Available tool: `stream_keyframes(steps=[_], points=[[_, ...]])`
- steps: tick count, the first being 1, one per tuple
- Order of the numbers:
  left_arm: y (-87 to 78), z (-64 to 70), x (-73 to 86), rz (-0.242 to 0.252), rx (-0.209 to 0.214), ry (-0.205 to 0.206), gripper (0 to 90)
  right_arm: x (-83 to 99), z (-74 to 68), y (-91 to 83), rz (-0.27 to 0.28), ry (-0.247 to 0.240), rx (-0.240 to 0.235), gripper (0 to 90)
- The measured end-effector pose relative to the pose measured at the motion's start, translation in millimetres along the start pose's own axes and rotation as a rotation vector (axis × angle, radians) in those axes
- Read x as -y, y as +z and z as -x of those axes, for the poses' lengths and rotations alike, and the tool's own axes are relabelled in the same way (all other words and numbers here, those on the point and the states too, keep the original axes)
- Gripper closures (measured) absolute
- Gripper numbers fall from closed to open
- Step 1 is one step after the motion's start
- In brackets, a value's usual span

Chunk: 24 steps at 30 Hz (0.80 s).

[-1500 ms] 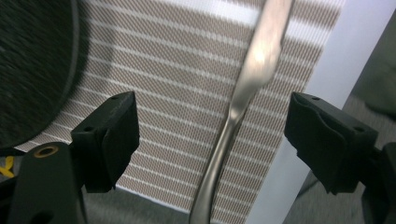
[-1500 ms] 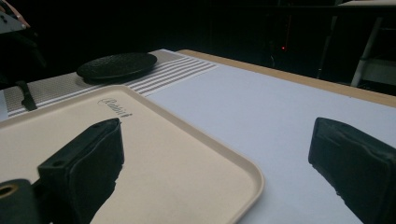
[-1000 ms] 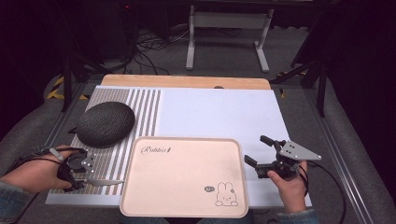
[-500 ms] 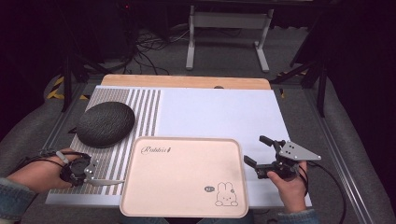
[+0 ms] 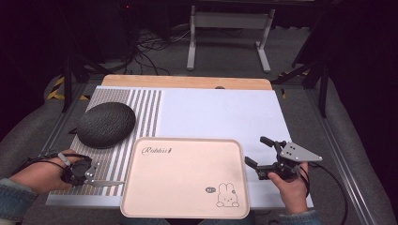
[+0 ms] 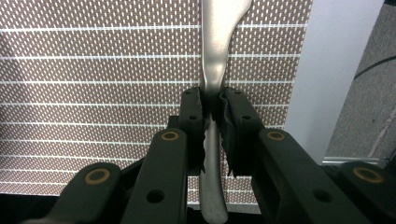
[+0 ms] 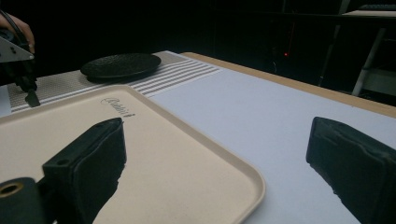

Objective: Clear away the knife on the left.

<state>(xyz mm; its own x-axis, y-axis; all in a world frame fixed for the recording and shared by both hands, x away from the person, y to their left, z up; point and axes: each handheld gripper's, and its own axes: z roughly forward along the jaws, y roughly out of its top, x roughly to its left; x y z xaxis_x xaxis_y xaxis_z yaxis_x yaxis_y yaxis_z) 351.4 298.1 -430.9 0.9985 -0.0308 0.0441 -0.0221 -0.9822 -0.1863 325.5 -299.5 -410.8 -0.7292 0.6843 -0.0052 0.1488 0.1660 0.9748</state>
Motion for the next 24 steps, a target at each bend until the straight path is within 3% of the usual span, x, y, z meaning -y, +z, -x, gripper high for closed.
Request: stream_keyframes(steps=[6, 12, 18, 24], points=[[-0.3, 0.9, -0.2, -0.006, -0.006, -0.003, 79.7, -0.3, 0.3, -0.7, 0.000, -0.001, 0.001, 5.9], [-0.4, 0.2, 3.5, 0.021, -0.002, -0.017, 79.8, -0.4, 0.4, -1.1, 0.003, 0.001, 0.001, 5.9], [-1.4, 0.8, 6.3, 0.035, 0.003, -0.051, 80.0, -0.8, -0.4, 0.7, 0.002, 0.002, -0.006, 6.0], [-13.7, -0.4, 8.5, 0.060, -0.009, -0.082, 79.9, -0.7, 0.0, 0.7, 0.002, 0.005, -0.005, 6.0]])
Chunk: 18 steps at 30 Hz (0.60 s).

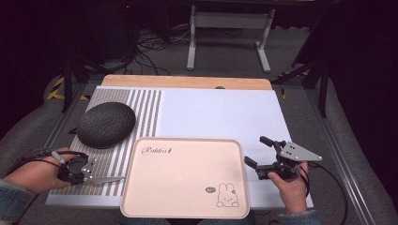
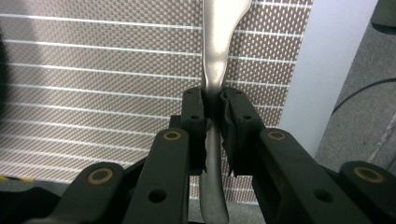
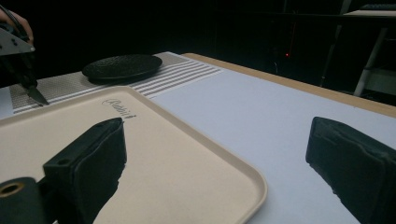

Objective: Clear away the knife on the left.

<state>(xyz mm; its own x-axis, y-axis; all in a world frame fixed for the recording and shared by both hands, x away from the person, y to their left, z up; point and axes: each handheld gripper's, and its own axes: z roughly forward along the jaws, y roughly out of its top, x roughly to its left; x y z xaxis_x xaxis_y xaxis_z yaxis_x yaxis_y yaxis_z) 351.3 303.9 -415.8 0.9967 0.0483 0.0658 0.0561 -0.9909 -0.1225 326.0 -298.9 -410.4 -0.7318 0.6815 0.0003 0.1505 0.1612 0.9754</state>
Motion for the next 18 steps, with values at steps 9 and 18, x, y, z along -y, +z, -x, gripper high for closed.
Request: stream_keyframes(steps=[9, 18], points=[[-16.2, -2.4, 1.4, 0.005, -0.003, -0.085, 79.9, -0.5, 0.6, -2.1, 0.003, 0.000, 0.002, 6.0], [-32.3, -4.6, 4.8, 0.059, 0.024, -0.252, 79.9, -0.8, 0.4, -1.9, 0.001, -0.002, 0.004, 6.0]])
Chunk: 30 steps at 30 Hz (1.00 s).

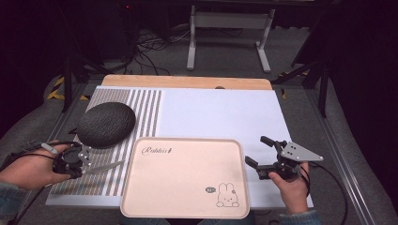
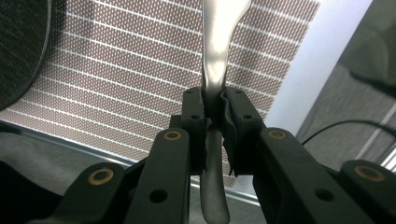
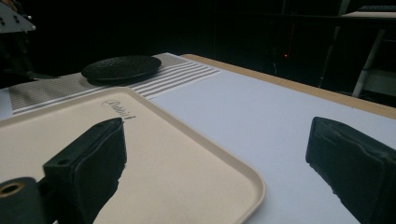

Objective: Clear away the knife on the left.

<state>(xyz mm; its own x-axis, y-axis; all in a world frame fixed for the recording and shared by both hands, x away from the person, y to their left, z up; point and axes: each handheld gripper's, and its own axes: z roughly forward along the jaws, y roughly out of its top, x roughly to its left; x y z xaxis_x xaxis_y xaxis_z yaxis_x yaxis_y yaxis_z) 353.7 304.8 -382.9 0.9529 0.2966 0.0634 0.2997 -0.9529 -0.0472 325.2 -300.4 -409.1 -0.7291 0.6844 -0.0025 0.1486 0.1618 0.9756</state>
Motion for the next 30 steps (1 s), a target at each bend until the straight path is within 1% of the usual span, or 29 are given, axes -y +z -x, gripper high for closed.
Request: stream_keyframes(steps=[2, 4, 6, 8, 9, 10, 11, 12, 14, 16, 17, 18, 19, 20, 21, 22, 24, 25, 26, 27, 28, 30], points=[[-3.0, 1.0, -0.8, 0.027, 0.010, -0.021, 80.0, 0.1, -0.1, 0.2, 0.000, 0.000, 0.001, 6.1], [-6.2, 2.4, -2.8, 0.051, 0.025, -0.063, 79.9, 0.2, -0.2, 0.4, -0.002, -0.001, 0.001, 6.0], [-9.6, 2.7, -4.7, 0.064, 0.029, -0.087, 80.0, 0.3, -0.1, 0.5, -0.002, 0.000, -0.001, 6.0], [-13.2, 2.9, -6.6, 0.085, 0.051, -0.137, 80.0, 0.2, -0.2, 0.4, -0.003, -0.001, 0.000, 6.0], [-14.9, 2.7, -7.5, 0.092, 0.056, -0.150, 80.0, 0.1, -0.3, 0.3, -0.002, -0.001, 0.000, 6.0], [-14.9, 2.7, -7.5, 0.092, 0.056, -0.150, 80.0, 0.0, -0.3, 0.3, -0.001, -0.001, -0.001, 6.0], [-16.9, 2.8, -9.2, 0.099, 0.057, -0.176, 80.0, 0.0, -0.2, 0.1, -0.001, -0.002, -0.001, 6.0], [-16.9, 2.8, -9.2, 0.099, 0.057, -0.176, 80.0, -0.1, -0.1, 0.1, 0.001, -0.001, -0.003, 6.0], [-18.7, 3.2, -11.2, 0.108, 0.056, -0.201, 80.0, -0.1, -0.1, -0.1, 0.000, -0.002, -0.001, 6.0], [-20.4, 2.7, -13.0, 0.123, 0.067, -0.233, 80.0, -0.1, 0.0, -0.2, 0.000, -0.002, -0.001, 6.0], [-22.1, 2.5, -13.9, 0.128, 0.079, -0.257, 80.0, -0.2, 0.1, -0.2, -0.001, -0.002, -0.002, 6.0], [-22.1, 2.5, -13.9, 0.128, 0.079, -0.257, 80.0, -0.2, 0.1, -0.2, -0.001, -0.002, -0.002, 6.0], [-23.4, 2.6, -15.1, 0.139, 0.092, -0.283, 80.0, -0.2, 0.0, -0.2, 0.002, -0.001, -0.002, 6.0], [-24.3, 2.6, -16.1, 0.147, 0.101, -0.297, 80.0, -0.4, 0.1, -0.4, 0.002, -0.004, -0.002, 6.0], [-25.3, 3.4, -18.3, 0.145, 0.118, -0.307, 80.0, -0.5, 0.1, -0.4, 0.002, -0.004, -0.001, 6.0], [-26.1, 4.0, -19.7, 0.144, 0.122, -0.316, 80.0, -0.5, 0.0, -0.7, -0.001, -0.002, -0.001, 6.0], [-26.6, 4.2, -21.0, 0.150, 0.120, -0.320, 80.0, -0.5, 0.1, -0.7, 0.000, -0.001, -0.002, 6.0], [-27.6, 4.6, -22.5, 0.154, 0.121, -0.327, 79.9, -0.5, 0.0, -0.6, -0.001, -0.002, -0.001, 6.0], [-29.5, 4.5, -24.7, 0.159, 0.116, -0.343, 80.0, -0.5, 0.0, -0.5, 0.000, -0.002, -0.002, 6.0], [-29.5, 4.5, -24.7, 0.159, 0.116, -0.343, 80.0, -0.5, 0.0, -0.5, 0.000, -0.002, -0.002, 6.0], [-30.6, 5.1, -26.9, 0.163, 0.119, -0.352, 80.0, -0.5, 0.1, -0.4, 0.001, -0.004, -0.001, 6.0], [-32.1, 7.8, -32.9, 0.162, 0.123, -0.349, 79.9, -0.6, 0.0, -0.8, -0.001, -0.002, -0.001, 6.0]])
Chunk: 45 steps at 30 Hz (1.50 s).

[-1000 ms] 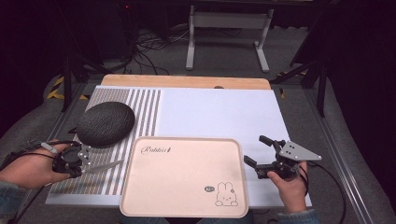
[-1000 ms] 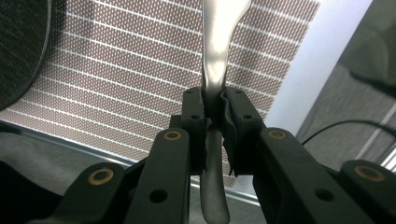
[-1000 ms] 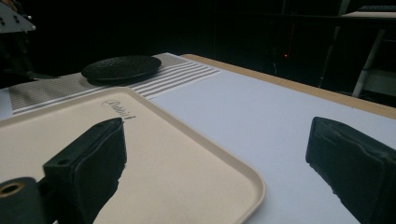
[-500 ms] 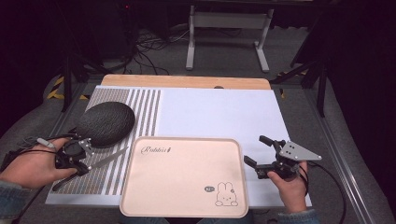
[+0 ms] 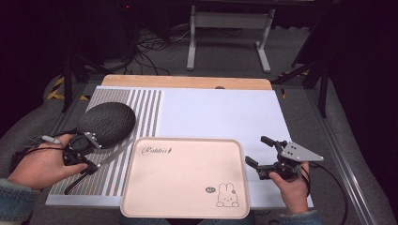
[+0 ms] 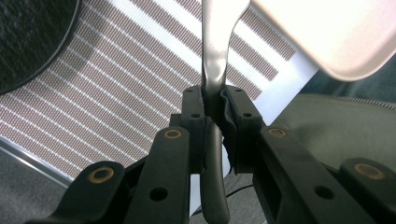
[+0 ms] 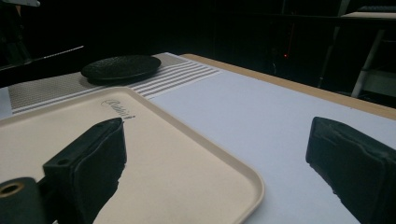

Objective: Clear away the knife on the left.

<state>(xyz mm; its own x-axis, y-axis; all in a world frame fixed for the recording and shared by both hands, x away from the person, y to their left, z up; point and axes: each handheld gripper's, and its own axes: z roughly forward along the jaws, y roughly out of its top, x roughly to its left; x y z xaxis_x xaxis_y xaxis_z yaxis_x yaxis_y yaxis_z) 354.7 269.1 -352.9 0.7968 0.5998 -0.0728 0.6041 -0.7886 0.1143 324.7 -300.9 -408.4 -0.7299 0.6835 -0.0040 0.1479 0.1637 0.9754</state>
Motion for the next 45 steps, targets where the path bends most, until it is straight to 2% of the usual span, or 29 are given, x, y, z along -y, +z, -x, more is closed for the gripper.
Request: stream_keyframes(steps=[5, 9, 10, 11, 21, 24, 29, 36, 45], points=[[-0.3, 6.4, -8.3, 0.000, -0.010, 0.009, 79.9, -0.1, 0.1, -0.5, 0.000, 0.003, 0.003, 6.0], [0.6, 13.4, -15.8, 0.008, 0.006, 0.007, 79.9, -0.2, 0.3, -0.7, 0.004, 0.002, 0.002, 5.9], [1.2, 14.9, -17.3, 0.008, 0.001, 0.017, 79.9, -0.2, 0.4, -0.9, 0.004, 0.002, 0.003, 5.9], [2.3, 16.5, -18.5, 0.004, 0.016, 0.021, 79.9, -0.2, 0.5, -1.1, 0.006, 0.003, 0.002, 5.9], [9.3, 28.8, -30.3, 0.030, 0.042, 0.022, 79.9, -0.6, -0.1, -1.2, 0.000, 0.004, 0.005, 5.9], [12.9, 35.6, -39.0, 0.034, 0.066, 0.047, 79.9, -0.6, -0.1, -0.9, -0.001, 0.004, 0.003, 5.9], [19.3, 45.2, -51.4, 0.036, 0.077, 0.072, 79.9, -0.7, 0.0, -1.6, 0.002, 0.005, 0.004, 5.9], [26.2, 53.6, -65.2, 0.063, 0.113, 0.084, 79.9, -0.7, 0.3, -2.1, 0.005, 0.004, 0.004, 5.9], [35.7, 66.2, -84.9, 0.071, 0.149, 0.108, 79.9, -0.9, 0.6, -2.6, 0.004, 0.005, 0.005, 5.9]])
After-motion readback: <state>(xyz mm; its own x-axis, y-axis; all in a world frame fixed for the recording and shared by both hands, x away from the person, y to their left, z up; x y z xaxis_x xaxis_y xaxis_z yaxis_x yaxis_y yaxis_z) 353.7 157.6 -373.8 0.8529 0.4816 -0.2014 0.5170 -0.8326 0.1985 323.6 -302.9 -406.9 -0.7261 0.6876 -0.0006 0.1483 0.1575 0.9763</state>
